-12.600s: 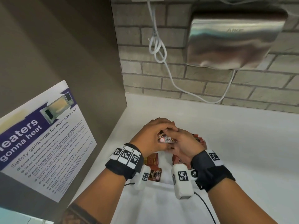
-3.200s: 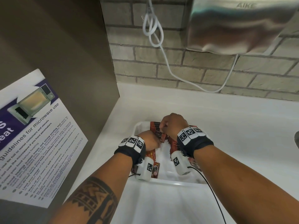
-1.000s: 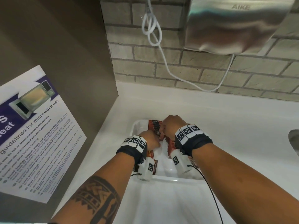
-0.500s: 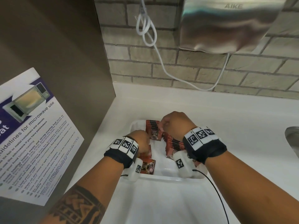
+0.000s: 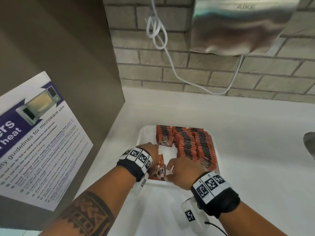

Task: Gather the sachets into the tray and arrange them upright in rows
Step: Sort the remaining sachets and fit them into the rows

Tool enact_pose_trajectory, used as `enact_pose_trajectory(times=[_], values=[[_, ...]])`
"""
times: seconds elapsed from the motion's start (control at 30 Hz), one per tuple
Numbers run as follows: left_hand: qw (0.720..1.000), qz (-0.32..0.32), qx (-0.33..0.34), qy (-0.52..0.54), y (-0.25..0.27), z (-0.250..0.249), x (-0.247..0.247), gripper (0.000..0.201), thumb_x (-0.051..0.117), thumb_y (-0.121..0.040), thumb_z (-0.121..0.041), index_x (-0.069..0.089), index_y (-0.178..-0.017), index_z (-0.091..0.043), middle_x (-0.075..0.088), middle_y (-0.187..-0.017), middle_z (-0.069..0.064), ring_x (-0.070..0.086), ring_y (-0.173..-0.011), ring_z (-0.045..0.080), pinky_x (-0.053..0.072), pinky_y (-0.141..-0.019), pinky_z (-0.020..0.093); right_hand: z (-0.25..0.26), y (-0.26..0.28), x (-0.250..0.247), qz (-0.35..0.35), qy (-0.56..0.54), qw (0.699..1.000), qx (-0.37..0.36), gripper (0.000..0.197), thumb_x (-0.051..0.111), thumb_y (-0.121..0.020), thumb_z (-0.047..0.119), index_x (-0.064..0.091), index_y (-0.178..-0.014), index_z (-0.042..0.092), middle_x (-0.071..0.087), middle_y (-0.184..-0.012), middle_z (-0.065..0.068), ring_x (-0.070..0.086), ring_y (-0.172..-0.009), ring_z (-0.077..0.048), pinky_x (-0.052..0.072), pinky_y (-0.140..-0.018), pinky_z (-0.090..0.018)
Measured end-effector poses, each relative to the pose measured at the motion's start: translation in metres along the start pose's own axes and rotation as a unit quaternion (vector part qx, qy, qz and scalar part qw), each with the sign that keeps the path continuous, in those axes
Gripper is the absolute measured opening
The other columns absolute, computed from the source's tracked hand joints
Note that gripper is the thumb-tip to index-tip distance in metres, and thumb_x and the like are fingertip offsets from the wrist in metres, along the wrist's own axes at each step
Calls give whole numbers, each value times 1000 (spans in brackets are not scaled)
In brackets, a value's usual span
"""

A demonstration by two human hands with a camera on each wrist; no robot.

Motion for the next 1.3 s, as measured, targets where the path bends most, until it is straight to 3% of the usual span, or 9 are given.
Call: enact_pose_trajectory(times=[0.17,0.3,0.43,0.57,0.7,0.87,1.0,1.17,1.3], values=[[999,25,25,-22,-2,-7,-3,45,82,-79,-20,64,-118,-6,68,-111,8,66,-101,23,55,-90,33,-2,-2,13,1,-10,1000,23,58,61,-90,50,46,-135,18,63,-117,-4,61,-104,-23,54,-87,-37],[998,40,47,-24,0,-9,-8,40,82,-80,-22,70,-116,-7,68,-114,7,65,-105,23,51,-82,29,-4,-5,17,4,-52,998,37,67,63,-87,54,41,-138,18,64,-115,-3,62,-104,-22,54,-86,-37],[998,20,60,12,13,2,-26,33,82,-80,-25,72,-105,-5,58,-84,-1,60,-87,19,47,-71,28,-6,-6,13,-19,-81,996,43,63,57,-91,56,42,-139,18,64,-117,-3,62,-102,-21,53,-82,-34],[990,-37,54,128,24,31,-56,27,83,-78,-21,73,-102,-12,71,-96,0,66,-92,20,53,-81,33,-6,-9,12,-22,-77,996,41,55,55,-93,54,49,-136,21,63,-123,1,61,-108,-19,51,-91,-36],[959,-115,39,255,28,69,-70,27,83,-78,-21,74,-102,-13,74,-100,3,68,-94,23,54,-92,41,3,-16,12,-10,-70,997,40,52,56,-93,53,51,-135,23,60,-128,0,57,-115,-20,48,-93,-33],[873,-179,25,452,36,105,-57,22,84,-79,-12,75,-99,-9,77,-100,6,72,-98,26,54,-97,46,29,-37,21,34,-83,996,13,68,59,-89,56,42,-143,18,58,-135,-1,53,-123,-20,43,-98,-31],[816,-210,18,538,44,115,-51,16,81,-81,-3,75,-95,-8,77,-99,10,72,-101,28,54,-98,42,55,-54,28,57,-99,993,-9,77,64,-84,55,38,-145,15,59,-130,-2,57,-117,-21,46,-101,-33],[810,-212,16,546,42,123,-50,18,81,-80,-4,75,-93,-15,78,-98,6,73,-97,24,54,-98,45,73,-66,31,67,-118,991,-23,83,69,-81,52,33,-144,11,63,-121,-4,61,-108,-22,50,-98,-40],[816,-207,15,540,40,120,-49,18,82,-80,-9,76,-96,-14,78,-98,3,73,-97,23,54,-98,43,73,-74,35,44,-126,991,-10,83,71,-78,50,35,-141,11,68,-111,-4,65,-101,-21,53,-94,-40]])
Point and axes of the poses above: each hand's wrist, its own y-axis away from the middle knuckle, its own x-axis out of the palm, z = x × y, the point moved 7 cm from there along -y, towards the middle knuckle
